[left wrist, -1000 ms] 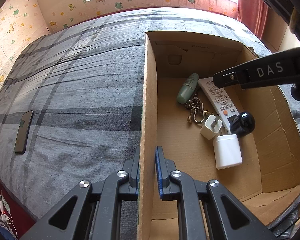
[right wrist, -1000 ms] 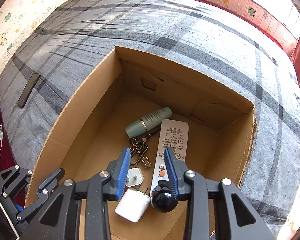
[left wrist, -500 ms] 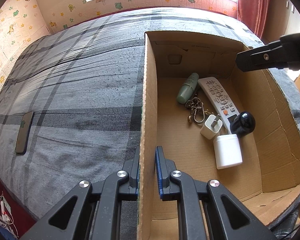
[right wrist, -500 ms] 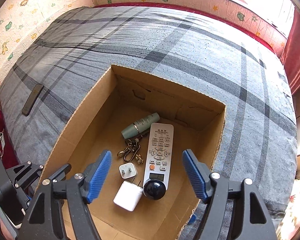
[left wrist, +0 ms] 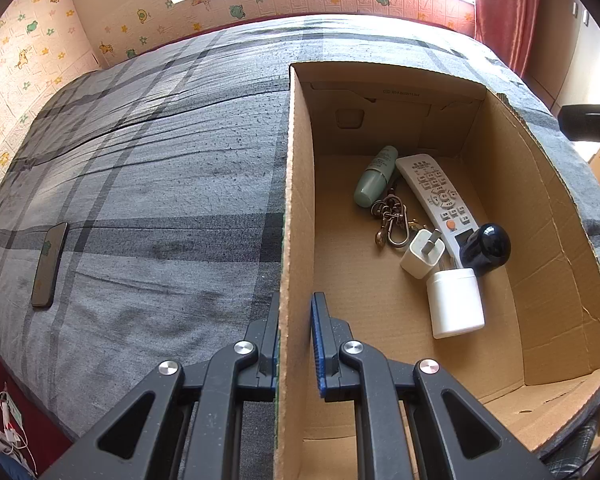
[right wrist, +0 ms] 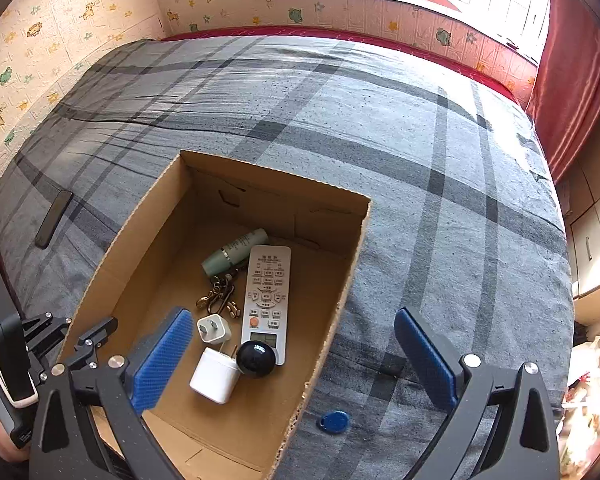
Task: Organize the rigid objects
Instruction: 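Withdraw the right gripper from the box toward the blue key fob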
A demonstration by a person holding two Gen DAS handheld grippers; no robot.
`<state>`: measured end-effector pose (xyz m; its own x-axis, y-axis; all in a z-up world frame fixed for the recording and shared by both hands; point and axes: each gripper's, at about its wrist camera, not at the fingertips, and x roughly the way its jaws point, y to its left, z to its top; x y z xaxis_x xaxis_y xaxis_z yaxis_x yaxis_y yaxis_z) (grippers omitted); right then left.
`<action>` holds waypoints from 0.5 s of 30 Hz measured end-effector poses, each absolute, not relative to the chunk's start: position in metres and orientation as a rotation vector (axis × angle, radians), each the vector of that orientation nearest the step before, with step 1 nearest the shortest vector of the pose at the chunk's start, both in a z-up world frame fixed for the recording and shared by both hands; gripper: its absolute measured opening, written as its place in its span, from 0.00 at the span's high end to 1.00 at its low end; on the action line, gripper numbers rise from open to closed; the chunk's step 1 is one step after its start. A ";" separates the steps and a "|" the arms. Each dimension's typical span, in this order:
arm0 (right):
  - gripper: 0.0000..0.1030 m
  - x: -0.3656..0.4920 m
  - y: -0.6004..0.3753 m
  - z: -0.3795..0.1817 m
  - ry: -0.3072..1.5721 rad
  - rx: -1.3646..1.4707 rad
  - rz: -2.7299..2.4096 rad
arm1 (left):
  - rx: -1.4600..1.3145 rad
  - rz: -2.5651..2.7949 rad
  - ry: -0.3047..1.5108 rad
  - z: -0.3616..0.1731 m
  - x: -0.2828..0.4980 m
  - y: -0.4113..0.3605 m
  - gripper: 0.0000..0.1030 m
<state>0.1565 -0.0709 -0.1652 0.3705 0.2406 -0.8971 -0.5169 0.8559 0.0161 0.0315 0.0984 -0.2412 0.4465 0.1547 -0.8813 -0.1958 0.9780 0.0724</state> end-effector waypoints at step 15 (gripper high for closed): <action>0.00 0.142 -0.145 -0.179 1.086 -0.281 0.395 | -0.043 0.216 1.087 -0.241 0.031 0.099 0.87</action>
<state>0.1422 -0.1447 -0.1789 0.4077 0.1724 -0.8967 -0.4434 0.8958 -0.0294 0.0315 0.0988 -0.2413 0.4467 0.1533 -0.8814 -0.1956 0.9781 0.0710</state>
